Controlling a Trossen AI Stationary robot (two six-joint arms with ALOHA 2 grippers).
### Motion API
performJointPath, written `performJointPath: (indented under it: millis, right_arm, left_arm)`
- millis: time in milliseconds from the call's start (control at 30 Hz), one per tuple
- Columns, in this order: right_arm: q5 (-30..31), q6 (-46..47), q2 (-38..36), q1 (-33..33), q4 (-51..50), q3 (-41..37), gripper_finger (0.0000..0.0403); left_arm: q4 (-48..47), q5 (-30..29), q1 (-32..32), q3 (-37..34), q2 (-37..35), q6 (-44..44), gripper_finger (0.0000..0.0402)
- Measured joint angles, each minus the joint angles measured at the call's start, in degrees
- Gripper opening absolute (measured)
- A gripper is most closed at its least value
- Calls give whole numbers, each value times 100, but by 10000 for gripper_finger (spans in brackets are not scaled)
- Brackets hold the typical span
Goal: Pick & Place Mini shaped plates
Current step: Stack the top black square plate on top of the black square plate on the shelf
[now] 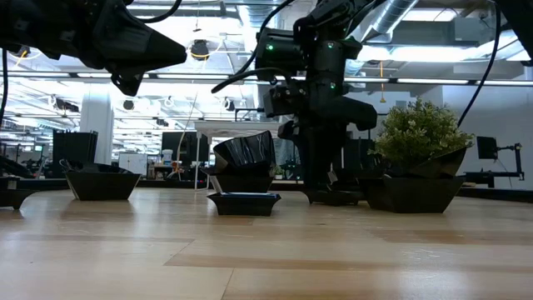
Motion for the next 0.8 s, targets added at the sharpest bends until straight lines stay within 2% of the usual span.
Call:
performJointPath:
  millis: [167,533,800]
  right_arm:
    - [20,289,0,60,-23,0,95]
    - [20,282,0,16,-125,-2,152]
    - [21,9,0,-17,-103,-2,156]
  left_arm:
    - [-2,94,0,0,2,4,40]
    - [4,94,0,0,2,4,40]
    - [20,94,0,0,2,11,40]
